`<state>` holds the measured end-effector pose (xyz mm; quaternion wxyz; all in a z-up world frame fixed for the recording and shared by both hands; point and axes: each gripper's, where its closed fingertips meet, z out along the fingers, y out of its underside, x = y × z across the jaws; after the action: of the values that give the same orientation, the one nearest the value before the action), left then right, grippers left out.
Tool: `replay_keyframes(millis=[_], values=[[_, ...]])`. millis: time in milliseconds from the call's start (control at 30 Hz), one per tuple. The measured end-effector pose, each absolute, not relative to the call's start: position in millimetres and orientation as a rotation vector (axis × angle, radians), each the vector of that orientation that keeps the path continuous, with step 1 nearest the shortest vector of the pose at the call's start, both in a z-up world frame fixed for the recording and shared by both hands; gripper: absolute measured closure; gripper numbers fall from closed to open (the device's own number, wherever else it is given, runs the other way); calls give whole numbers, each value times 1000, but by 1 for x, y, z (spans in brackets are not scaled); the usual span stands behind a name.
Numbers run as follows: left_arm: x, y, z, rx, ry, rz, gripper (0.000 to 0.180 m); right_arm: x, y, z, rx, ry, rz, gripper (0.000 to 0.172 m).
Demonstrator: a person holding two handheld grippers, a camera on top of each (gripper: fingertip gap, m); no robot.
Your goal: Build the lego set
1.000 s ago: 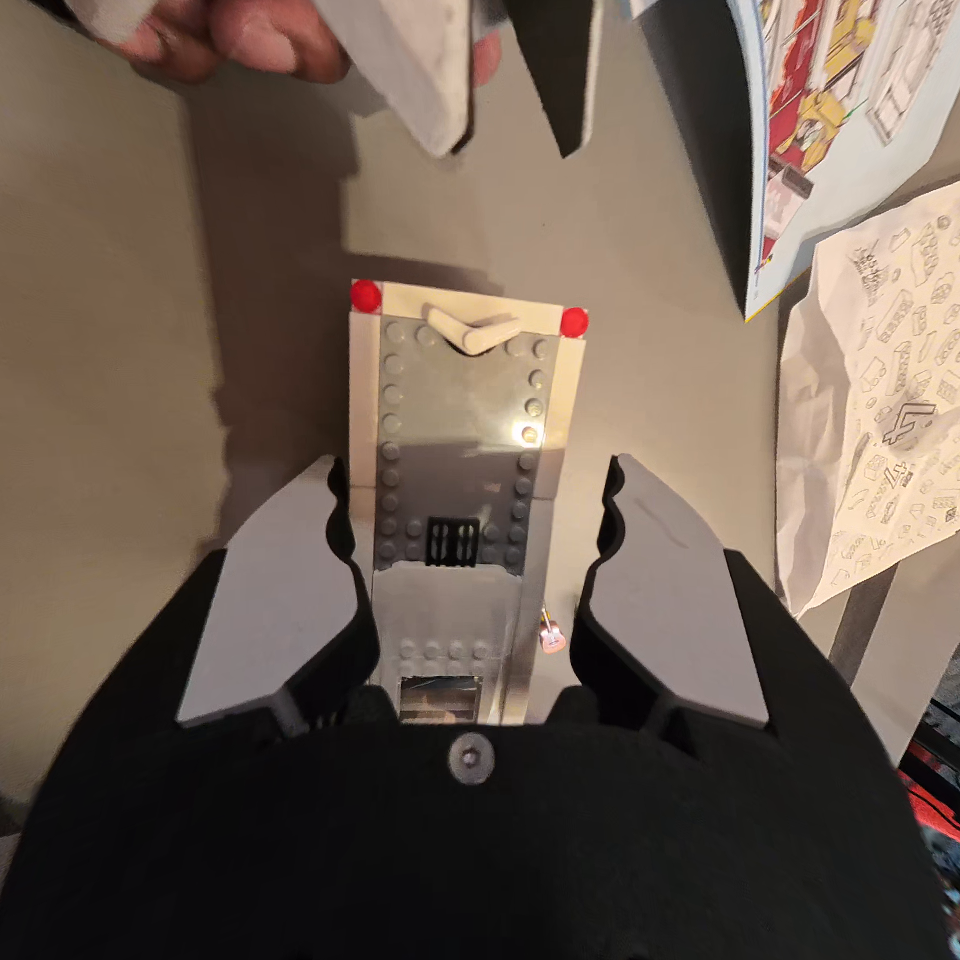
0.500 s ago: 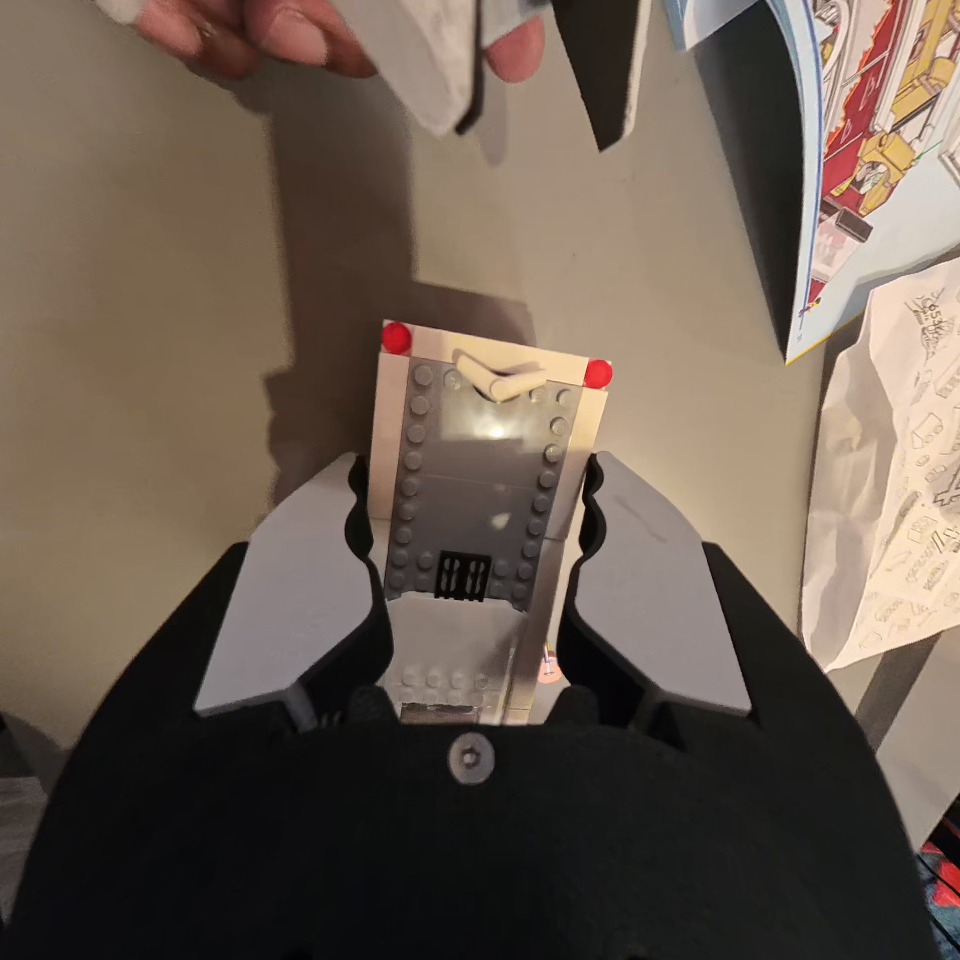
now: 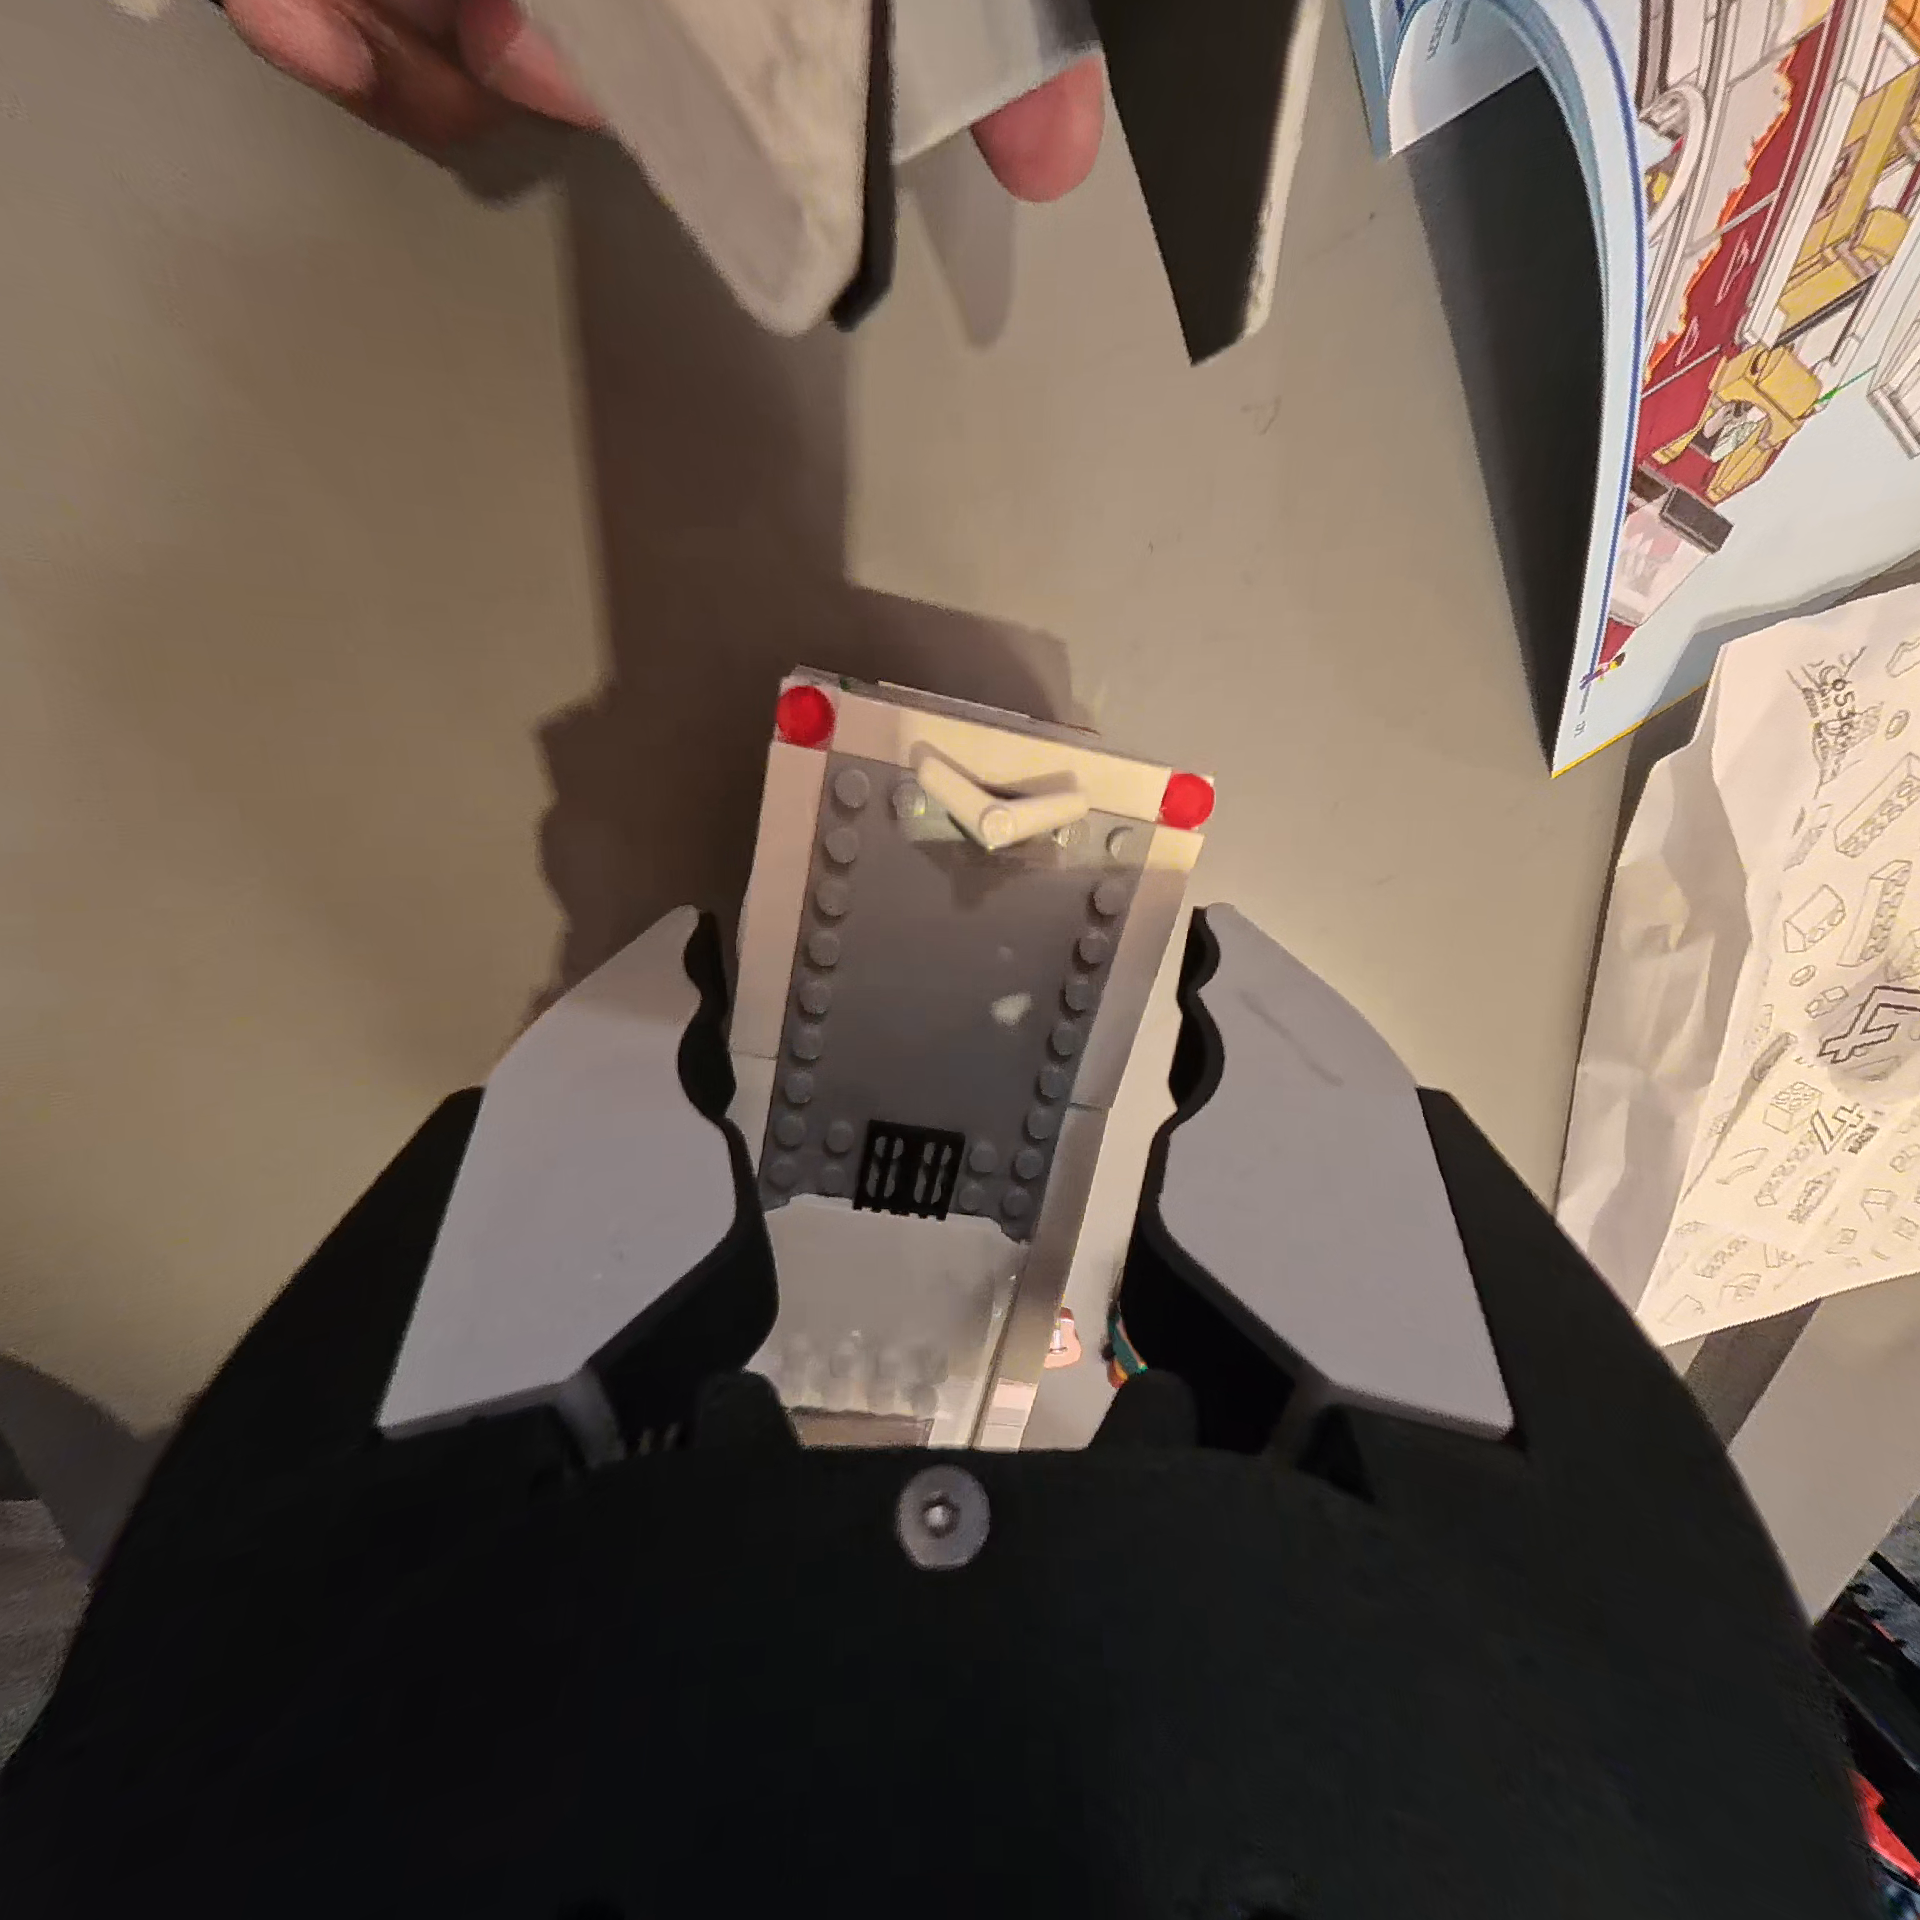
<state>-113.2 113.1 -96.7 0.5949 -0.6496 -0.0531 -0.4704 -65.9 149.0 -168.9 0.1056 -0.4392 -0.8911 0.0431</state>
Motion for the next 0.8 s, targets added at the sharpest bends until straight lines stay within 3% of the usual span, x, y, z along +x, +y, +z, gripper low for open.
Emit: replay_keyframes(millis=[800], values=[[-113,113,-95,-1498,-122,-1100,131,-73,153,-194,-1280,-2672,44,76]])
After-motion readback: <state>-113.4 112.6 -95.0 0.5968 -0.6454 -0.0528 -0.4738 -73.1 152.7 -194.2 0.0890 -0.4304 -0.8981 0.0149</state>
